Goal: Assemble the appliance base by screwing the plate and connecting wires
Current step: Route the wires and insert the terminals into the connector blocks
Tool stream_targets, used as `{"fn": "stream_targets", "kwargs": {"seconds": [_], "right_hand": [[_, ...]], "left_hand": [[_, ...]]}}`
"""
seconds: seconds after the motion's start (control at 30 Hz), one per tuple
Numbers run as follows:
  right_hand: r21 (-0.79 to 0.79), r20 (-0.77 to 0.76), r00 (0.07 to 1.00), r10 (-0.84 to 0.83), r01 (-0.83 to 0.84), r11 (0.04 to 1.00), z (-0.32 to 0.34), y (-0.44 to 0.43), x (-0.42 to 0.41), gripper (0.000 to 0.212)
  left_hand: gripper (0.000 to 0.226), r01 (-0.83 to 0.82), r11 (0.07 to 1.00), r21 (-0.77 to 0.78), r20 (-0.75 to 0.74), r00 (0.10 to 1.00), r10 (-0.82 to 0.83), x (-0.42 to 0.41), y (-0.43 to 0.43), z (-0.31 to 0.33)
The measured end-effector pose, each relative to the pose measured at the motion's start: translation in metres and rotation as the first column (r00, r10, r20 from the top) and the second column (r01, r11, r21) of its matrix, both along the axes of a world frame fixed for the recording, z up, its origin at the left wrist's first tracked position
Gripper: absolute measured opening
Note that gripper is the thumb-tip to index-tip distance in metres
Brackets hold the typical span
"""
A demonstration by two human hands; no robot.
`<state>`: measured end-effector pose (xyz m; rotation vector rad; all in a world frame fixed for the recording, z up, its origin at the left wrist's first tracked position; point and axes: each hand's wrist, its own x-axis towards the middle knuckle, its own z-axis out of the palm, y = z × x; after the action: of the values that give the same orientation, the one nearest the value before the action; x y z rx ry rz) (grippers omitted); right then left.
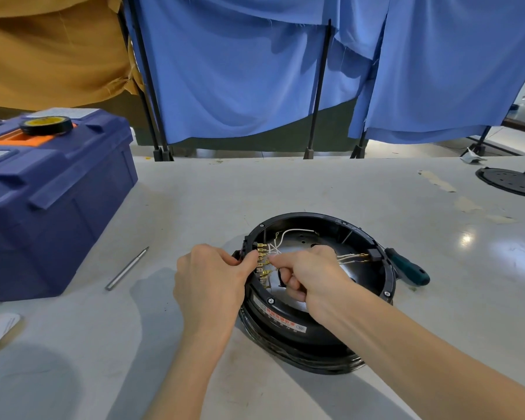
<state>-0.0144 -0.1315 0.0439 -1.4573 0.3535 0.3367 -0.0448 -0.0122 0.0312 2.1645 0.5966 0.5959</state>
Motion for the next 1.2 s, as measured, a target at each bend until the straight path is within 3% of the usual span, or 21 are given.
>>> {"fn": "stream_targets", "kwargs": {"seconds": [0.37,0.5,0.8,1.2], "right_hand": [[0.000,-0.071,0.997,0.032,-0.032,0.999,0.000,-0.005,0.004,0.025],[0.015,-0.078,0.992,0.103,-0.102,0.995,0.005,-0.010,0.007,0.031],[0.157,-0.185,0.927,0.327,-0.301,0.941,0.015,-0.018,0.020,0.016],[0.055,-0.121,0.961,0.250,-0.245,0.968,0.007,-0.015,0.014,0.010]], "left_hand": [[0.034,-0.038,0.999,0.034,-0.011,0.999,0.039,0.002,-0.003,-0.004],[0.034,-0.038,0.998,0.046,-0.006,0.999,0.038,0.002,-0.005,-0.004],[0.035,-0.038,0.997,0.065,-0.005,0.999,0.038,0.004,-0.004,-0.006],[0.034,-0.054,0.997,0.056,0.018,0.998,0.054,0.003,-0.006,-0.007]]}}
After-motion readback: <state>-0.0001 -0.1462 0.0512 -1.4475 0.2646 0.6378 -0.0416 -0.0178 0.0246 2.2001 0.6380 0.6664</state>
